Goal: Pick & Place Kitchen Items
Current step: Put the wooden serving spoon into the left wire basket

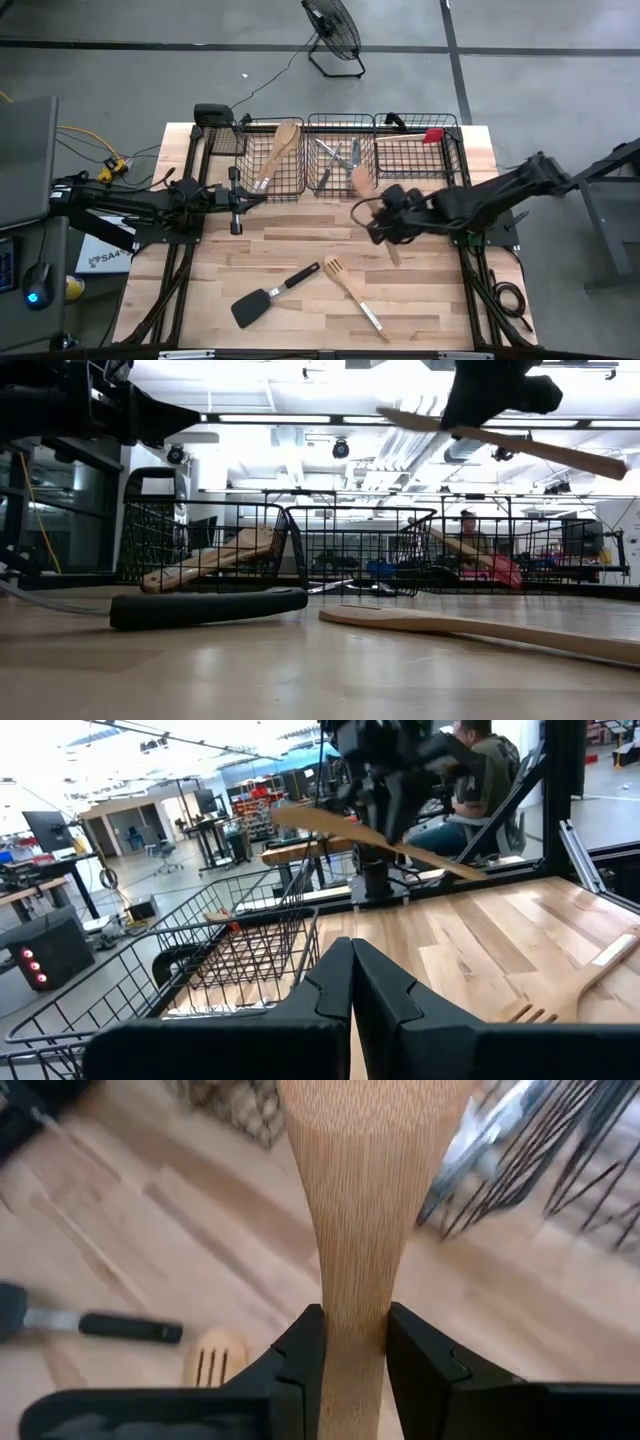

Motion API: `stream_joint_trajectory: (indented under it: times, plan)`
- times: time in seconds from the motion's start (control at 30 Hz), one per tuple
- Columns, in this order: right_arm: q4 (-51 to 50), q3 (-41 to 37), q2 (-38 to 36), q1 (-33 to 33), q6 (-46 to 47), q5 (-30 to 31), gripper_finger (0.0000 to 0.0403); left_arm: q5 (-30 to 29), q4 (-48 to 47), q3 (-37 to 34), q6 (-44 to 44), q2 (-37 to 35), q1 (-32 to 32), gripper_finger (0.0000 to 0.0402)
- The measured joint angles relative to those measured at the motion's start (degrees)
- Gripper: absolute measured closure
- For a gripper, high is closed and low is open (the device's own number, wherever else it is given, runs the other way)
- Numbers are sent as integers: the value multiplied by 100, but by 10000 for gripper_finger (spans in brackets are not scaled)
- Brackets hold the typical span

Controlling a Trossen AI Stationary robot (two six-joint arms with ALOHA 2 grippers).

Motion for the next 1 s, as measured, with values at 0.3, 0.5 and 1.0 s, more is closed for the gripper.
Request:
stream_joint_trajectory:
  times: [0.3,0.5,1.0]
  plan:
    - [2047,-1672,-1421,333,-1219,855,324,2,-23,0,-2,2,0,400]
    - [4488,-2976,-2437,581,-2593,432,324,4,-22,0,-2,0,1,400]
    - [7828,-4232,-3504,599,-4792,-1363,324,7,-21,0,-2,0,0,400]
